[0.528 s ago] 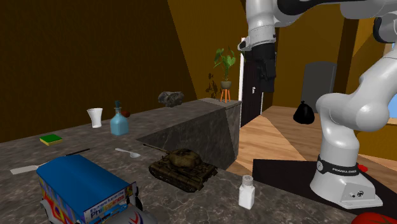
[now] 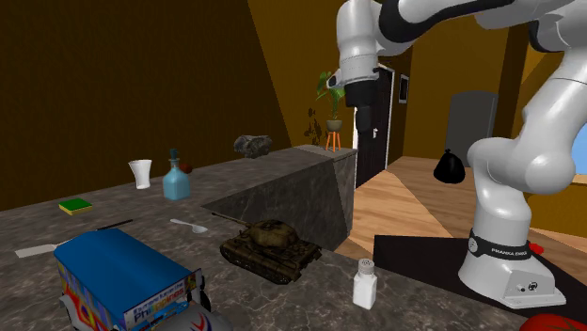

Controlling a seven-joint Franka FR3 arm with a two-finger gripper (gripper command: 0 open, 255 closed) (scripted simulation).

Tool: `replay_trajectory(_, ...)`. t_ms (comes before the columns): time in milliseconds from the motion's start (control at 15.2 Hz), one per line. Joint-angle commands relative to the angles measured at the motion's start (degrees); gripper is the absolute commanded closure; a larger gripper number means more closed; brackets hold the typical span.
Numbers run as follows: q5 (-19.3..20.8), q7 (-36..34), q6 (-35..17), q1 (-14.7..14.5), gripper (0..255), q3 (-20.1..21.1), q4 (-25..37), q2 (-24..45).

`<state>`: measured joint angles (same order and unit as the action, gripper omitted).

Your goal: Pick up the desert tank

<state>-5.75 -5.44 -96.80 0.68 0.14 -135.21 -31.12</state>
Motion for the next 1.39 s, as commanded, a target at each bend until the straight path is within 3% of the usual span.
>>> replay_trajectory(0,-0.4,-1.8,-3.7,0.1,0,0.8,0.3,3.5)
replay_trajectory(660,0.1,-10.1,-16.6,1.0,0,2.7,10.6,24.4)
replay_trajectory(1320,2.3,-18.1,-22.4,1.2,0,2.1,28.1,45.7)
